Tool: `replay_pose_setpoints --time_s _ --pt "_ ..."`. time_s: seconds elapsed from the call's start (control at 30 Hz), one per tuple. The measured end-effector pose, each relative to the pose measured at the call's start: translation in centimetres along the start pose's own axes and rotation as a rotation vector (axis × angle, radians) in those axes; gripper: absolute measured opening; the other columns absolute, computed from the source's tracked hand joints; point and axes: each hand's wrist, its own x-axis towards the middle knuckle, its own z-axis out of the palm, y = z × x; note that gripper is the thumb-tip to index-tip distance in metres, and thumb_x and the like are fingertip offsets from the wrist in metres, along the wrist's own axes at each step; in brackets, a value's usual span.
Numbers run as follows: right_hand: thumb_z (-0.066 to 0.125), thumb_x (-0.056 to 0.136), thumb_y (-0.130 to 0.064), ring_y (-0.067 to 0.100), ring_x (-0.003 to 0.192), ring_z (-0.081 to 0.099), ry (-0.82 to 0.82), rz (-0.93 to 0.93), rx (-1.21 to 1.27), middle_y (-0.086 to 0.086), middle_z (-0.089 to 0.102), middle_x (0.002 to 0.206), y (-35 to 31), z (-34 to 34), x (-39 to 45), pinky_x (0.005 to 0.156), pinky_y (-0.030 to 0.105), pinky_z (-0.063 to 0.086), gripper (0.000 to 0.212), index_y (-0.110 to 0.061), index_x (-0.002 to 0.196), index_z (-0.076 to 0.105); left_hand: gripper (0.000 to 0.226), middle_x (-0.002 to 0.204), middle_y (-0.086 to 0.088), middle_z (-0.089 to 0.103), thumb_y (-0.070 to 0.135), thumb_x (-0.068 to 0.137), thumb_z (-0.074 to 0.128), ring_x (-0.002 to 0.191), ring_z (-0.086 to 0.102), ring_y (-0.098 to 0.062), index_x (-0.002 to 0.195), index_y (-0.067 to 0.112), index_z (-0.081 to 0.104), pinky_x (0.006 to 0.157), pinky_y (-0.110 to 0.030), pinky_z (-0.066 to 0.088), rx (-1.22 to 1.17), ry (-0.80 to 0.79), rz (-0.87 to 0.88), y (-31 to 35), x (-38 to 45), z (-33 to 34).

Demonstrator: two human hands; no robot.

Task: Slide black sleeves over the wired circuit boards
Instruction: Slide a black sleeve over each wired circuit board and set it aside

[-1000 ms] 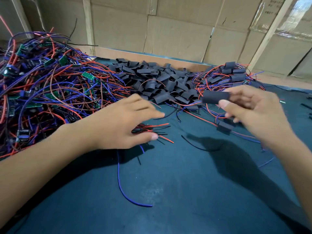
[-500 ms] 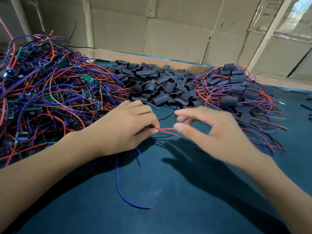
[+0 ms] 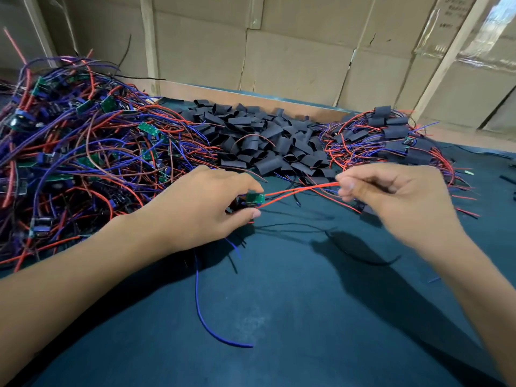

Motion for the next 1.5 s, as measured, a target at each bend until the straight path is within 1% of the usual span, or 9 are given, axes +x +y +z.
replay_pose_setpoints --time_s 0.27,0.37,0.63,0.87,1.0,1.13,1.23,1.37,1.5 --pt "0.069 0.094 -0.009 0.022 0.079 0.069 -0.005 0.015 -0.124 -0.004 0.074 0.08 1.3 0.0 -0.1 0.082 0.032 0.054 0.019 -0.027 0.087 0.07 0.028 0.104 0.012 0.066 0.032 0.092 0.071 0.096 0.056 -0.002 0.116 0.018 0.069 0.085 -0.019 0.043 -0.137 0.04 -0.055 0.2 0.0 0.2" --pt "0.07 0.092 -0.01 0.017 0.082 0.067 -0.086 0.004 -0.27 -0.007 0.072 0.087 1.5 0.1 -0.4 0.083 0.029 0.052 0.017 -0.026 0.089 0.069 0.026 0.1 0.017 0.058 0.037 0.094 0.066 0.088 0.053 0.001 0.115 0.023 0.069 0.085 -0.022 0.046 -0.122 0.045 -0.073 0.0 -0.2 0.0" --pt "0.066 0.091 -0.051 0.011 0.102 0.065 -0.133 -0.257 -0.361 -0.012 0.071 0.113 -0.9 3.9 -2.1 0.096 0.044 0.048 0.048 -0.024 0.131 0.067 0.023 0.095 0.001 0.071 0.029 0.096 0.064 0.086 0.065 -0.025 0.113 0.014 0.07 0.076 -0.042 0.053 0.098 0.158 0.145 1.4 0.0 -0.3" --pt "0.071 0.094 -0.016 0.002 0.085 0.069 -0.143 -0.214 -0.175 -0.005 0.077 0.093 -0.8 4.0 -1.9 0.08 0.015 0.052 0.016 -0.009 0.108 0.076 0.027 0.097 0.009 0.075 0.037 0.097 0.061 0.08 0.072 -0.017 0.109 0.016 0.073 0.058 -0.037 0.057 -0.018 0.201 0.146 1.9 -0.2 -0.4" --pt "0.071 0.091 -0.023 0.009 0.081 0.07 -0.202 -0.081 -0.253 -0.007 0.075 0.087 0.0 1.7 -1.5 0.079 0.029 0.053 0.014 -0.017 0.103 0.067 0.021 0.098 0.01 0.073 0.032 0.099 0.062 0.084 0.07 -0.012 0.107 0.018 0.075 0.069 -0.035 0.057 -0.016 0.244 0.126 0.9 -0.1 -0.7" --pt "0.07 0.086 -0.038 0.014 0.086 0.072 -0.261 -0.034 -0.016 -0.004 0.074 0.102 -1.1 3.1 -2.0 0.081 0.028 0.058 0.042 -0.017 0.122 0.067 0.019 0.095 0.002 0.07 0.024 0.099 0.063 0.081 0.065 -0.013 0.104 0.009 0.073 0.077 -0.025 0.053 -0.071 0.243 0.194 1.3 0.1 0.0" --pt "0.072 0.09 -0.022 0.009 0.085 0.071 -0.348 0.004 0.142 -0.003 0.076 0.096 -1.9 4.9 -2.4 0.084 0.027 0.057 0.022 -0.013 0.111 0.074 0.018 0.097 0.001 0.07 0.021 0.1 0.062 0.085 0.065 -0.014 0.104 0.008 0.073 0.079 -0.028 0.053 -0.161 0.172 0.267 2.0 0.4 0.3" --pt "0.068 0.094 -0.008 0.014 0.058 0.061 -0.356 0.138 0.305 0.001 0.067 0.071 -1.9 4.8 -2.3 0.058 0.028 0.054 0.013 -0.013 0.103 0.075 0.017 0.093 0.011 0.069 0.031 0.1 0.06 0.082 0.063 -0.003 0.105 0.019 0.07 0.075 -0.02 0.05 -0.306 0.097 0.196 1.8 1.4 -0.3" --pt "0.064 0.097 -0.018 0.011 0.041 0.038 -0.207 0.246 0.249 -0.003 0.053 0.057 -0.7 3.7 -1.5 0.041 0.021 0.032 0.017 -0.015 0.088 0.078 0.033 0.098 0.009 0.067 0.048 0.102 0.043 0.076 0.063 -0.005 0.121 0.026 0.059 0.072 -0.024 0.049 -0.605 0.019 -0.184 0.8 5.6 0.4"
